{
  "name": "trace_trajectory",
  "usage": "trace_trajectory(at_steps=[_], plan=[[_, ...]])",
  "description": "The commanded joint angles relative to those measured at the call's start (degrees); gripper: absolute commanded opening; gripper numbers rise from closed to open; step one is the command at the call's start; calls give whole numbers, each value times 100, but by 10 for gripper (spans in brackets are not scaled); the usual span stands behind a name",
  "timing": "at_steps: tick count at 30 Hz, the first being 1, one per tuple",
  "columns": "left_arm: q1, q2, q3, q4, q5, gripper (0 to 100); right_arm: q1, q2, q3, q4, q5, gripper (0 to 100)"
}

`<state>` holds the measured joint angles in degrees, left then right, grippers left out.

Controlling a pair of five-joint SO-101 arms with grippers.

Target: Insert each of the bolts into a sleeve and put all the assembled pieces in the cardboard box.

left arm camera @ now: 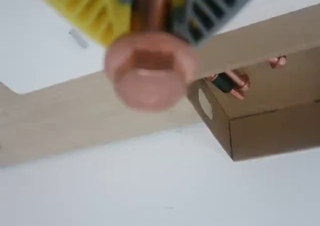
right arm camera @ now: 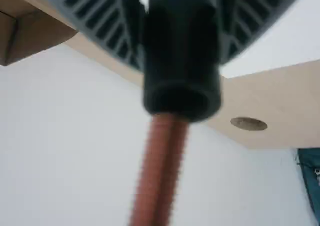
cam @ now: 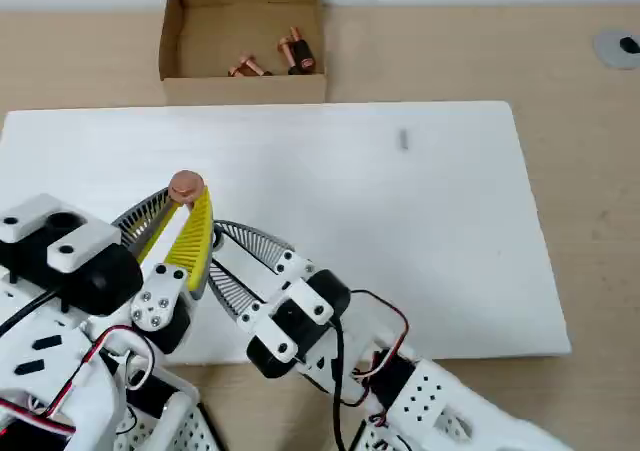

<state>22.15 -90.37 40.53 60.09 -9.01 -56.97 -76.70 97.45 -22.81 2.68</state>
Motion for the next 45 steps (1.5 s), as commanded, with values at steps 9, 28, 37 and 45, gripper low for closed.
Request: trace_trajectory(at_steps=[9, 28, 37, 45], plan=[[457, 66, -246, 527, -26, 4, -31, -145, -4, 0, -44, 9], [492, 66, -229, 1275, -360, 106, -22, -145, -22, 0, -26, 9], [-18, 84, -246, 1292, -360, 167, -22, -145, -22, 9, -26, 9], [-1099, 84, -264, 1275, -369, 210, -22, -145, -22, 9, -18, 9]])
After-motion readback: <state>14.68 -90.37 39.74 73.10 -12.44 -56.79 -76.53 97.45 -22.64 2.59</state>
